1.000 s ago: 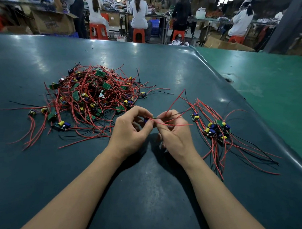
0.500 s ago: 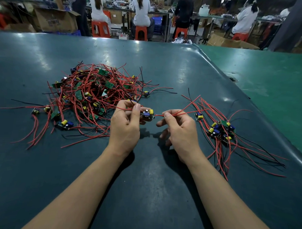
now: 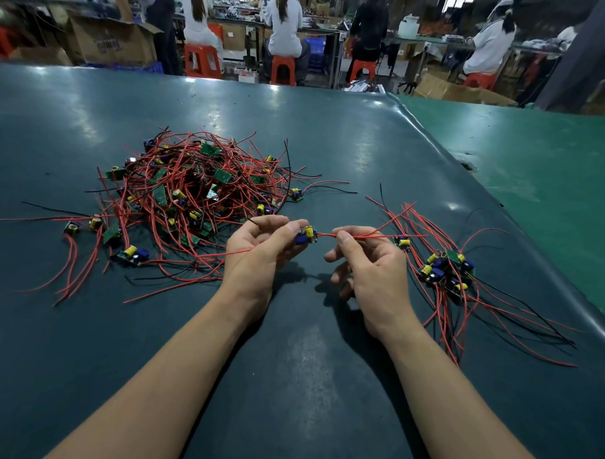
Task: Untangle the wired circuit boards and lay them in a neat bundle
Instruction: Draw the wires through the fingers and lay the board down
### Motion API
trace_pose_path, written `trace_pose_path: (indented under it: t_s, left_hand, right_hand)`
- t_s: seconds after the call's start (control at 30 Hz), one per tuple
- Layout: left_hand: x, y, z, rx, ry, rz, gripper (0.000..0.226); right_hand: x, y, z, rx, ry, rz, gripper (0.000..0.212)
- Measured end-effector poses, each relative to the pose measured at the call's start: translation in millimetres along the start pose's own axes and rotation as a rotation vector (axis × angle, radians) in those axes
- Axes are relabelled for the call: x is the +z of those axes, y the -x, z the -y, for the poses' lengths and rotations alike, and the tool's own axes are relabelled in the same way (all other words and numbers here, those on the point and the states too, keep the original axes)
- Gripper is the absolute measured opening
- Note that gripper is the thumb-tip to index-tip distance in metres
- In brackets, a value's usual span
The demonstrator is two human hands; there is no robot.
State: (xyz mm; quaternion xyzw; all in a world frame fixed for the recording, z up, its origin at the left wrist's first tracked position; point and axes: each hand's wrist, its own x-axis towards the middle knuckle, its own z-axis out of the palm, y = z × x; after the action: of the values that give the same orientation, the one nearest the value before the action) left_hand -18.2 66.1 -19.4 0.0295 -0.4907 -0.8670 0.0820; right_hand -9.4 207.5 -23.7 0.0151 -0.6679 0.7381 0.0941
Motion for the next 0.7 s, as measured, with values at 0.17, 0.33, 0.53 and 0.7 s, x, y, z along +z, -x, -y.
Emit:
trace_pose_path:
  t_s: [0.17,0.33,0.53,0.7]
  left_hand:
    - [4.2,0.0,2.0,-0.098,-0.119,0.037,0.011]
    - [2.7,-1.0,1.8,-0.084,-0.223,0.012,0.017]
    - [5.1,-1.5,2.2,-0.044,-0.211,0.002,0.011]
    - [4.0,-2.2,2.6,-0.036,-0.215,0.033,0.017]
  right_hand:
    - [-0.3,1.9,3.5,0.008,-0.103,-0.018,0.009]
    - [-1.1,-0.3,3.2,0.037,-0.08,-0.033,0.012]
    - [-2.8,-3.0,1.1,0.055,-0.069,-0.029,0.009]
    - [-3.2,-3.5,-0.8,0.037,-0.045,-0.039,0.008]
